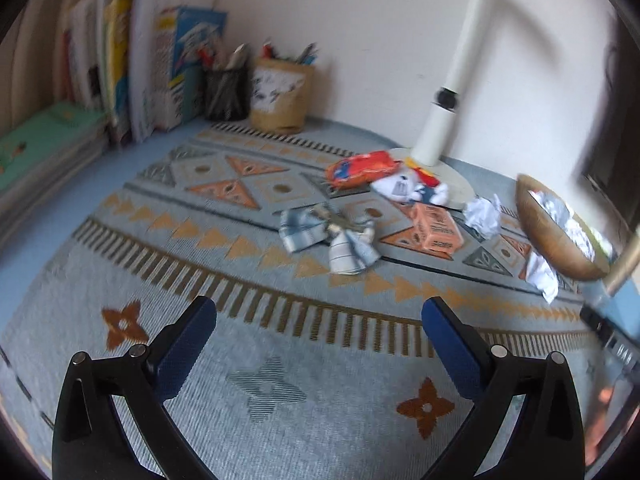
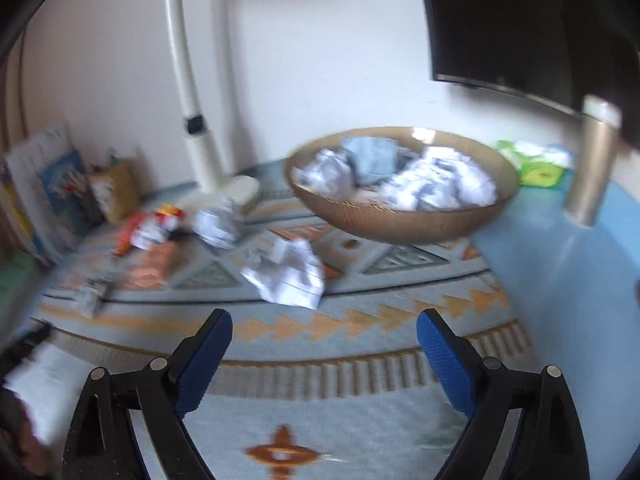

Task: Organize objects
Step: 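Move both open tools back toward the plaid cloth and paper balls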

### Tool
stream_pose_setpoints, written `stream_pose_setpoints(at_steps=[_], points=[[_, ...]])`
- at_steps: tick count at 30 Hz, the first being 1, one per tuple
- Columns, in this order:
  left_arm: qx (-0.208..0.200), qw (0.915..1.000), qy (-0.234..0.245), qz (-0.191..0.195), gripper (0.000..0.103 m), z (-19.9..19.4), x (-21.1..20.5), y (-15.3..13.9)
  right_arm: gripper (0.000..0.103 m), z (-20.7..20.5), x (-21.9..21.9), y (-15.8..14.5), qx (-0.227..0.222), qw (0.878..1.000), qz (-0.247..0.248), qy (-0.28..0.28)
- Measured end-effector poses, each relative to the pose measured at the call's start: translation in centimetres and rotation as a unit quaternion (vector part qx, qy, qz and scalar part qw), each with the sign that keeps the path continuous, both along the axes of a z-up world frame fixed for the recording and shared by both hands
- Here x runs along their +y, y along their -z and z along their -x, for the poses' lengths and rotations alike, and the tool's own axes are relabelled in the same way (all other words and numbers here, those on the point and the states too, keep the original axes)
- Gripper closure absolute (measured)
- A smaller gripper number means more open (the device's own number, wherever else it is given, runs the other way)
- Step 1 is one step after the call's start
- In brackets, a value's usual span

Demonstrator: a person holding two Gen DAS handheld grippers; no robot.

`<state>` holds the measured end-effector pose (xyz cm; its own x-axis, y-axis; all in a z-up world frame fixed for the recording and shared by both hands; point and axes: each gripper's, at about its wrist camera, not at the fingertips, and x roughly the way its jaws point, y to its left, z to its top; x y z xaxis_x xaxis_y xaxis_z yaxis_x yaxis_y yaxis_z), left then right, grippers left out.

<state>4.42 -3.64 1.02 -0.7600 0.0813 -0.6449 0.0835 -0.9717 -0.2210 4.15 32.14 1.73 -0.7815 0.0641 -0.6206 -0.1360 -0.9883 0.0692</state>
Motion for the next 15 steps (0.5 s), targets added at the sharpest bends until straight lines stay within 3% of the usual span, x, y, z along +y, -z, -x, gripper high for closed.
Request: stream_pose_setpoints(at_steps=[6,15], points=[[-0.014,0.9996,-0.009,-0.023,0.001,0.3,-0.4,0.9,0.003,0.6,-1.7,0.1,-0.011,0.998,-0.052,-0.014],[-0.048,0.9985,0.010,0.022,0.001,2.0,1.5,0.7,0.003,1.1,-0.4,0.6,-0.029,0.999,-0.014,-0.008]])
